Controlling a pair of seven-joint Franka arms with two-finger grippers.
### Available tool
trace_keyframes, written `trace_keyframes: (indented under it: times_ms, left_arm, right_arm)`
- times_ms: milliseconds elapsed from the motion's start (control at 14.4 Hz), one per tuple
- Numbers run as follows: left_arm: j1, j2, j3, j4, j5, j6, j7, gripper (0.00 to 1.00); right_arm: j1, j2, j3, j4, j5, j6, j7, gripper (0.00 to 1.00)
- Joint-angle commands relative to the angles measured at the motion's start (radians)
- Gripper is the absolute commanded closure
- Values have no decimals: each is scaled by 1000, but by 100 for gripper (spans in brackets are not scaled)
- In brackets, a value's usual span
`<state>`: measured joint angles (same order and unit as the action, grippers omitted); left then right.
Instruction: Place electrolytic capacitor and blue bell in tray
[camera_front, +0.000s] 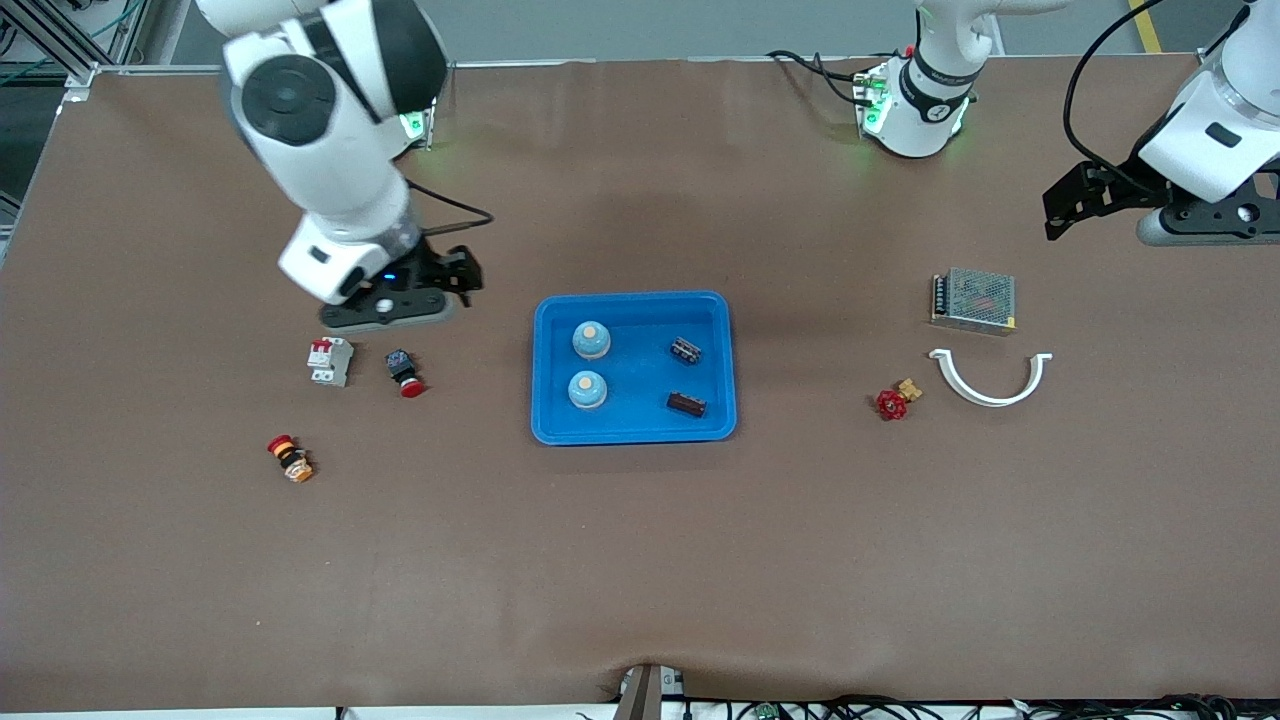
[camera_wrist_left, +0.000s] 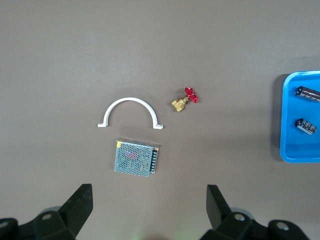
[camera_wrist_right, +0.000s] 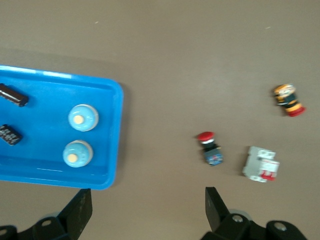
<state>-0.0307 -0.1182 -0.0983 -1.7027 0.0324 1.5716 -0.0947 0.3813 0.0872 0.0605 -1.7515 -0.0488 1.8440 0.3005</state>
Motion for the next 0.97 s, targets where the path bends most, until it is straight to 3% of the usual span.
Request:
trace_keyframes:
  times_ms: [0, 347, 903]
  left_arm:
    - [8, -14, 3, -3, -26, 7, 29, 0]
    - [18, -14, 9, 1, -26, 7, 29, 0]
    - [17, -18, -1, -2, -25, -7, 21, 0]
  right_arm:
    - [-125, -38, 15, -2, -14, -44, -53, 0]
    - [-314, -34, 15, 75, -14, -77, -190, 0]
    - [-470, -6, 16, 198, 1, -77, -388, 0]
